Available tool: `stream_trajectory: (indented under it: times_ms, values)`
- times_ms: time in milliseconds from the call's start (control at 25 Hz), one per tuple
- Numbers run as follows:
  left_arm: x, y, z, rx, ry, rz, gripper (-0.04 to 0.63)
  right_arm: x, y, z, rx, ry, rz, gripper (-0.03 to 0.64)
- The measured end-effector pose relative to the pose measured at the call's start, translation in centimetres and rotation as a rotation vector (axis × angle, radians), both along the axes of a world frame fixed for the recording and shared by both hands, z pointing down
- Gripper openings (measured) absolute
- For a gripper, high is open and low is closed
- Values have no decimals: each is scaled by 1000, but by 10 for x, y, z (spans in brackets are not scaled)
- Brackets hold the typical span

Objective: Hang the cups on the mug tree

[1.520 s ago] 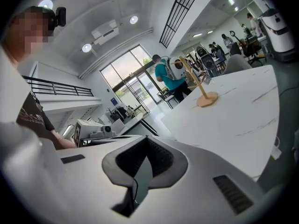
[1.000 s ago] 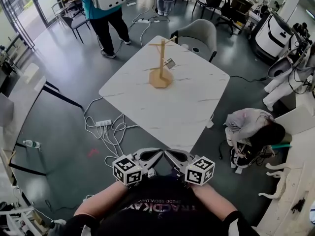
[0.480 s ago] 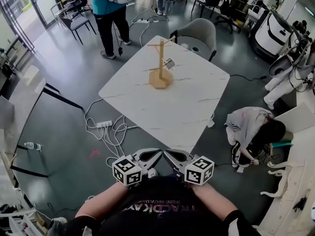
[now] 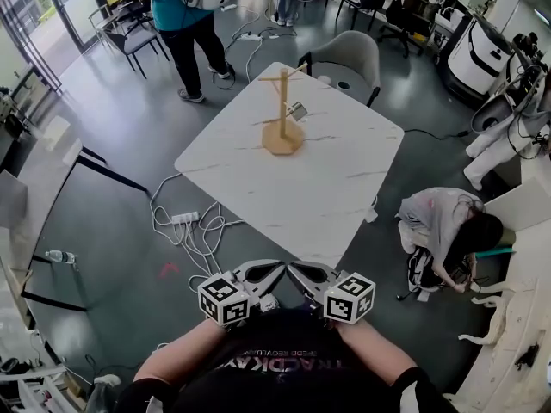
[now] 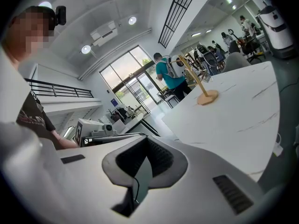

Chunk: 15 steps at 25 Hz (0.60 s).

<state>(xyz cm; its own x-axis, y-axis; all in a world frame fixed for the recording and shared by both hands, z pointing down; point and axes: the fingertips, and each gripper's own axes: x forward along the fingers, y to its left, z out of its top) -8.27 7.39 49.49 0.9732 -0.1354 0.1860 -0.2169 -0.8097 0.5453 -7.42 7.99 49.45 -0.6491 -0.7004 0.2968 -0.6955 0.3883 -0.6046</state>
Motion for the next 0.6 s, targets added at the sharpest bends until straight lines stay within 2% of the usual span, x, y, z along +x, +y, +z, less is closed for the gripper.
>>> stream_trajectory:
  times_ms: [600]
  values:
    - [4, 0, -2, 2, 6, 4, -3, 5, 1, -2, 0, 4, 11, 9]
